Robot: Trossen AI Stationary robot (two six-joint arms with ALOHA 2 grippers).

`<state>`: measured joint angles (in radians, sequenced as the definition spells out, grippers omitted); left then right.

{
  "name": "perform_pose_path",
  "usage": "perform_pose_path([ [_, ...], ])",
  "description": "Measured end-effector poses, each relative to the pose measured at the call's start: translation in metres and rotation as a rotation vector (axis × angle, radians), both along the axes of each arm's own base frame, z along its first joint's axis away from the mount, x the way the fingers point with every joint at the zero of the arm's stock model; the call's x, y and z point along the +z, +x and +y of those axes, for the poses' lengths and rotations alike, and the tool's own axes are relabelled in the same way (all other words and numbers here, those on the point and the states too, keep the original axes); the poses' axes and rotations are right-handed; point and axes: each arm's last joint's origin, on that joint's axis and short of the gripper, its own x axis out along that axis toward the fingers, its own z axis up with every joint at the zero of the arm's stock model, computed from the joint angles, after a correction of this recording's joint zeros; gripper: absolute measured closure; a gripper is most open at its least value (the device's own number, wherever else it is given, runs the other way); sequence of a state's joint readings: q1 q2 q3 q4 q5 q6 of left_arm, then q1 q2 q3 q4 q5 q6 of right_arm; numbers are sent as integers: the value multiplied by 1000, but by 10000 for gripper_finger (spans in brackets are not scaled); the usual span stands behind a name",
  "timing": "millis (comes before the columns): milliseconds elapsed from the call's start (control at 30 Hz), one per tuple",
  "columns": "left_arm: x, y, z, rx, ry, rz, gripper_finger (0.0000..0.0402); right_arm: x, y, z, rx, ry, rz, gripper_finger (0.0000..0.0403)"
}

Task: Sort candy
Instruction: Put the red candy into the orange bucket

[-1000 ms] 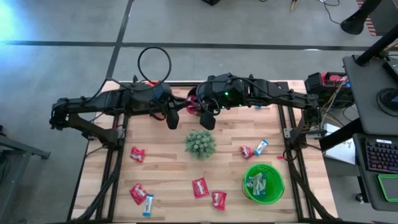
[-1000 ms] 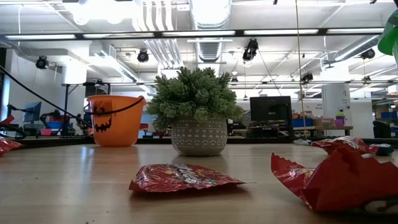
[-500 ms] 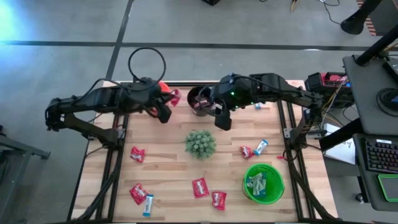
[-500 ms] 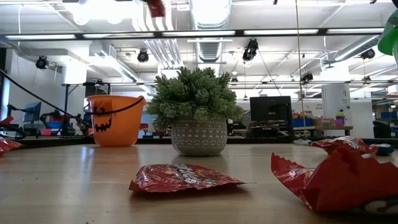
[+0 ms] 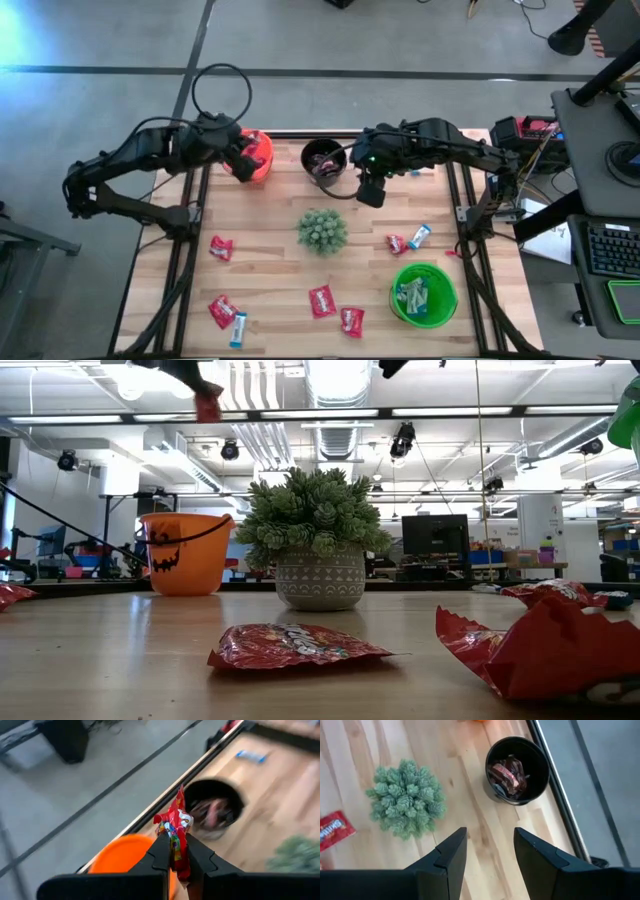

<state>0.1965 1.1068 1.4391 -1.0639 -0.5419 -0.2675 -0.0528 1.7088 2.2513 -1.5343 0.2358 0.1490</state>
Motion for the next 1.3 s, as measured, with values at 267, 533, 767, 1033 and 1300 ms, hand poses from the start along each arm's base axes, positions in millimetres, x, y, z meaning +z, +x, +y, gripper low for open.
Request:
perform_pose_path([
  [267, -6, -20, 23, 53, -4, 169, 398, 0, 0, -2, -72, 31, -19, 250],
  [533, -10, -24, 42, 34, 24, 285, 398, 1, 0, -9, -150, 16, -45, 250],
  [767, -14, -22, 54, 7, -43, 283, 398, 1, -1, -19, -254, 2, -68, 250],
  [1033, -20, -9, 62, -23, -31, 325, 390, 2, 0, -20, -265, -8, -76, 250],
  [1300, -27, 1, 68, -63, -21, 391, 322, 2, 0, -20, -265, -8, -76, 250],
])
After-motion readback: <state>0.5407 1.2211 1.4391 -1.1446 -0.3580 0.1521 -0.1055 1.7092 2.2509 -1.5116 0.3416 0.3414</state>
